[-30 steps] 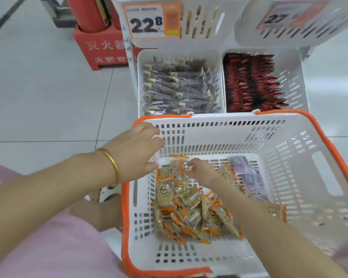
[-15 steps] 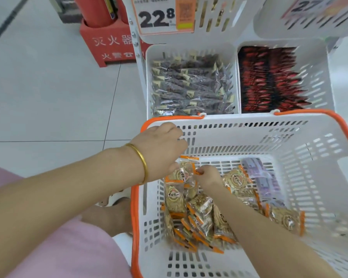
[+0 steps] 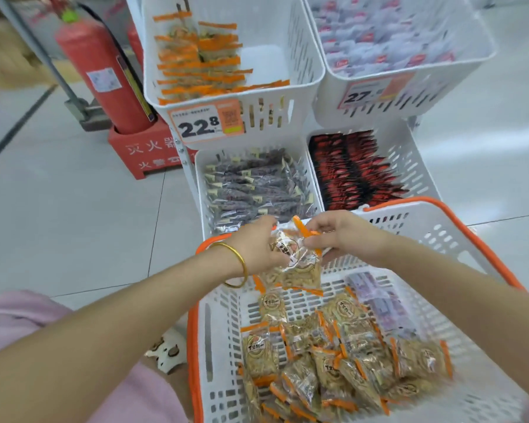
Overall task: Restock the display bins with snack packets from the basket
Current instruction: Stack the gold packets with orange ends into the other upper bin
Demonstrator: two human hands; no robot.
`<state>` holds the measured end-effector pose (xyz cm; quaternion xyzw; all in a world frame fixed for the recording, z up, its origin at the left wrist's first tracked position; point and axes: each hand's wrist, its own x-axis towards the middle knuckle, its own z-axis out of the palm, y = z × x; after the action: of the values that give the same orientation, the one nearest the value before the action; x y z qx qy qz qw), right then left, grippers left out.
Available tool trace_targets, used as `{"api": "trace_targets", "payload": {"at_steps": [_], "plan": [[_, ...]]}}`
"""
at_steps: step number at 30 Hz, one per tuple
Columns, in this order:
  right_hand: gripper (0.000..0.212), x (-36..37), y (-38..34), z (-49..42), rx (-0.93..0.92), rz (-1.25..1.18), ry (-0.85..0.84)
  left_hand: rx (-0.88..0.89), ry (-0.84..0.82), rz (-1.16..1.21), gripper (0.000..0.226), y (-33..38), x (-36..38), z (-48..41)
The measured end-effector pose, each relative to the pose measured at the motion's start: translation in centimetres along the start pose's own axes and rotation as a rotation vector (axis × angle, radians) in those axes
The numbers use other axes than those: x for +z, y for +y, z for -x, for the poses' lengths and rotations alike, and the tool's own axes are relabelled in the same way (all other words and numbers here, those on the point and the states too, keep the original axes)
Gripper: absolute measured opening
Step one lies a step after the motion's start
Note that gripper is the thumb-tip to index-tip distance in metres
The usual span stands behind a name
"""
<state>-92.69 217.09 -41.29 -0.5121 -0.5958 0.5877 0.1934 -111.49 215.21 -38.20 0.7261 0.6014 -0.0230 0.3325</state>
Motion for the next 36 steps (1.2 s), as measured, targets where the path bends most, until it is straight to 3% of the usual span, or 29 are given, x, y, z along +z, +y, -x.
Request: {"api": "trace_targets", "payload": {"at_steps": [4,7,12,17,19,22,27,29,32,34,36], "plan": [[0.016,-0.6,-0.7,1.3,-0.006,-0.027,0.065,0.031,0.020,0.049,0.026,0.5,-0.4,0.0],[0.015,-1.1,-0.5,1.9,-0.004,-0.069,0.169,0.010,0.078,0.155,0.042,-0.2,-1.1,0.1],[0.010,-2.5,-1.2,3.0,-0.032,-0.156,0.205,-0.126,0.234,0.477,0.031,-1.5,-1.6,-0.5],[0.011,-1.1,-2.9,2.8,-0.148,-0.253,0.265,-0.068,0.117,0.919,0.024,0.1,-0.7,-0.4],[0.013,-0.3,-3.2,2.4,-0.200,-0.219,0.355,-0.022,0.027,1.093,0.038,1.0,-0.7,-0.3],[0.015,0.1,-3.6,2.1,-0.267,-0.147,0.470,0.106,0.018,0.903,0.046,1.3,-0.6,0.1],[0.021,0.8,-3.8,1.6,-0.355,0.144,0.690,0.111,0.065,0.767,0.056,0.9,-0.5,0.1],[0.030,0.3,-4.2,1.4,-0.322,0.081,0.630,0.123,0.056,0.743,0.059,0.9,-0.9,-0.1],[0.048,-1.8,-5.9,1.4,-0.153,-0.171,0.192,0.156,0.063,0.719,0.074,1.0,-2.2,-0.3],[0.039,-2.9,-7.4,1.3,-0.116,-0.215,-0.041,0.195,0.064,0.709,0.082,1.0,-3.7,-0.6],[0.023,-3.7,-9.4,0.6,-0.117,-0.183,-0.057,0.217,0.100,0.647,0.091,1.2,-5.6,-1.0]]}}
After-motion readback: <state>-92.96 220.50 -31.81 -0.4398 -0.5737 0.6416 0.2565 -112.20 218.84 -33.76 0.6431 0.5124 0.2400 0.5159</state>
